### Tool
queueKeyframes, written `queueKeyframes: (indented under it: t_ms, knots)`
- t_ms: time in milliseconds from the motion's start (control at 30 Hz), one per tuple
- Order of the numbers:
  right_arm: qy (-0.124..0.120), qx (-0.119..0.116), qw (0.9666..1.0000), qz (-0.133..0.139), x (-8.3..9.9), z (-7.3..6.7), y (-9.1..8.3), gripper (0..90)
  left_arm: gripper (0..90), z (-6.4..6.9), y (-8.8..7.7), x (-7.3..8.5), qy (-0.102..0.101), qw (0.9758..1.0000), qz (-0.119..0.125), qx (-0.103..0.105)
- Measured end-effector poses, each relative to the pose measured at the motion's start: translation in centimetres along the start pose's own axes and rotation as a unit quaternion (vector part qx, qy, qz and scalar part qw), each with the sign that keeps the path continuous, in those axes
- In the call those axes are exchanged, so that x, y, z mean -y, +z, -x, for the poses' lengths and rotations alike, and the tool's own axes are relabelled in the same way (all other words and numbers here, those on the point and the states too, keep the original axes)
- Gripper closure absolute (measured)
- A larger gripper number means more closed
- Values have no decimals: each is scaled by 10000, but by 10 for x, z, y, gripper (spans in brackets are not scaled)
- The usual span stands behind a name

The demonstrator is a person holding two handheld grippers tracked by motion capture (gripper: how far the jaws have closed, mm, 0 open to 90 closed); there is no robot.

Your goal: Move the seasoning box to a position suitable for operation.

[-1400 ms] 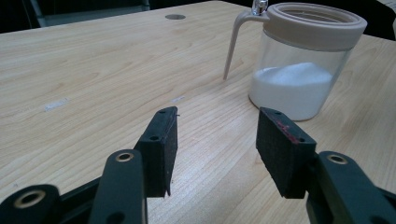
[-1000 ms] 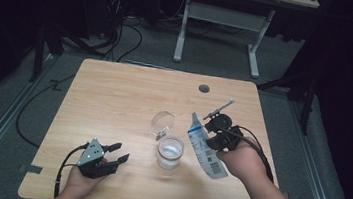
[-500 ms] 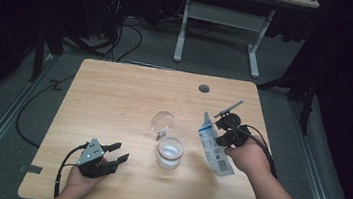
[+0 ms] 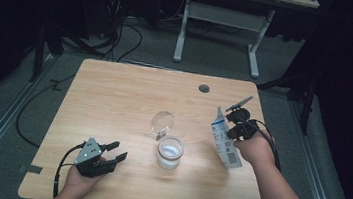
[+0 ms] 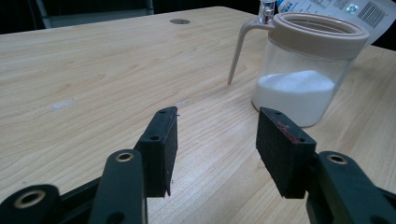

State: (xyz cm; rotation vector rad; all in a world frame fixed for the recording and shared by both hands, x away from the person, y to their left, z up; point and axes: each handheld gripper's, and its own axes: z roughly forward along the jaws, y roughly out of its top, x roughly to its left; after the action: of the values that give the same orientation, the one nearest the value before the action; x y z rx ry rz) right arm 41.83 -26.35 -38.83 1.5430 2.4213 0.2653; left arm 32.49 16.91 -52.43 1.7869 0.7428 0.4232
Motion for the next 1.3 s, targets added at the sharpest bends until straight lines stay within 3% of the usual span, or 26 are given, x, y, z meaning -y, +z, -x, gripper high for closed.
queueKeyframes:
  t_ms: [433,600,767,967,1067,1300]
  knots:
    - [-6,71,9998,169,-8,2,11,900,488,-1,0,1,-32,10000,-23,-14]
    - [62,107,9983,573,-7,0,10,900,488,-1,-1,1,-47,10000,-22,-14]
    - [44,84,9973,731,-4,0,9,900,489,-2,-1,0,-70,10000,-24,-25]
    - [193,42,9940,1073,4,-1,7,900,490,-4,-2,1,-91,9999,-45,-55]
    - [339,44,9896,1397,11,0,4,900,490,-5,-1,1,-92,9999,-66,-81]
    - [418,11,9855,1643,23,0,2,900,491,-6,-2,1,-124,9998,-53,-116]
